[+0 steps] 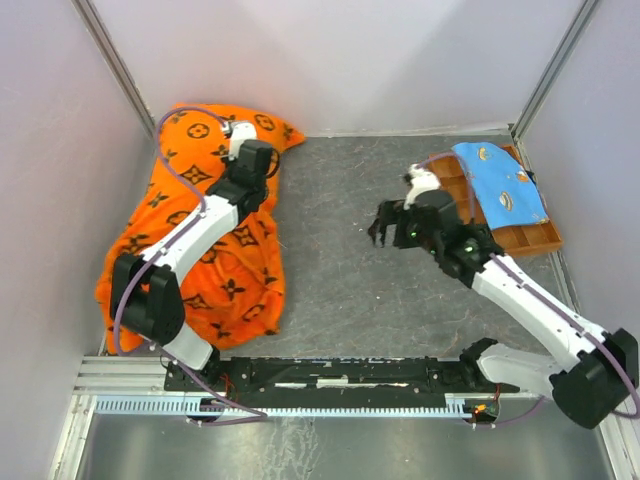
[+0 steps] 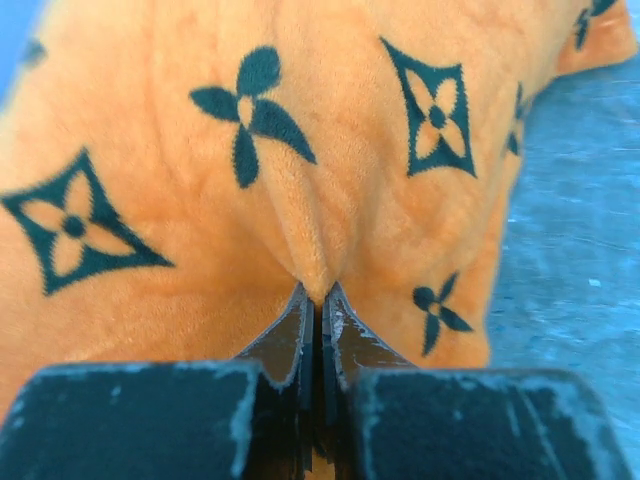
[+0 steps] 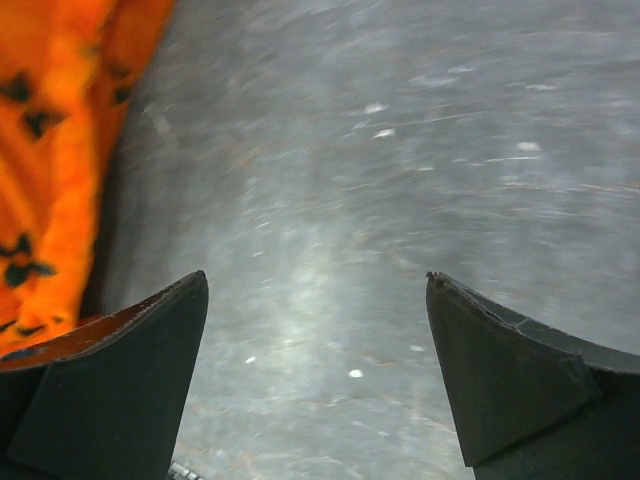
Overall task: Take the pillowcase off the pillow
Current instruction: Move the pillow to the center of the board.
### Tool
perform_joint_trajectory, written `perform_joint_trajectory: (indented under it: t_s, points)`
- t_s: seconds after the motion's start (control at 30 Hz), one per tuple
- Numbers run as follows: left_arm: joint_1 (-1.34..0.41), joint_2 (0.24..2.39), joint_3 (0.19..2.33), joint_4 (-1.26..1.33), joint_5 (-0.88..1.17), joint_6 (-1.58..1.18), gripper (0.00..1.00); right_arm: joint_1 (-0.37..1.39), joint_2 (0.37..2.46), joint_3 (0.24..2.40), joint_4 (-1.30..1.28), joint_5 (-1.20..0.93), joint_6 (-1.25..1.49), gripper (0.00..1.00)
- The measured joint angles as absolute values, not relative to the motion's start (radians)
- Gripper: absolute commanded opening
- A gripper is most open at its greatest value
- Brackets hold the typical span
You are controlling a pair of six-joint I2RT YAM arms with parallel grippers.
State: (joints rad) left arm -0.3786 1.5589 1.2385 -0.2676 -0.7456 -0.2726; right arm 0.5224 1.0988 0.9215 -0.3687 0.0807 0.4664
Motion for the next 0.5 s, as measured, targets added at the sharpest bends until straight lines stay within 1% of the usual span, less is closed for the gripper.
perform_joint_trajectory:
  t_s: [0.1, 0.27, 0.3, 0.37, 0.4, 0.43, 0.47, 0.5]
  points:
    - [-0.43, 1.637, 1.38, -0.34, -0.756, -0.273, 0.03, 0.667, 1.152, 0.921, -0.314, 0.077, 0.508, 0.99]
    - [-0.435, 1.776, 1.591, -0.402, -0.767, -0.273, 0.03, 0.865, 1.283, 0.883, -0.066, 0.07, 0.685, 1.0]
    - [-0.435, 1.79, 1.611, -0.419, -0.769, -0.273, 0.03, 0.9, 1.324, 0.881, -0.026, 0.071, 0.72, 0.97]
    - [-0.435, 1.8, 1.62, -0.436, -0.778, -0.272, 0.03, 0.957, 1.417, 0.889, 0.033, 0.072, 0.768, 0.86]
    - [-0.435, 1.805, 1.623, -0.444, -0.783, -0.271, 0.03, 0.982, 1.464, 0.897, 0.05, 0.07, 0.786, 0.7]
    - [-0.435, 1.808, 1.625, -0.448, -0.785, -0.27, 0.03, 0.997, 1.497, 0.904, 0.057, 0.067, 0.797, 0.37]
    - [-0.435, 1.811, 1.627, -0.455, -0.785, -0.269, 0.03, 1.009, 1.527, 0.91, 0.059, 0.064, 0.81, 0.09]
    - [-0.435, 1.814, 1.631, -0.464, -0.785, -0.268, 0.03, 1.011, 1.538, 0.912, 0.059, 0.064, 0.807, 0.02]
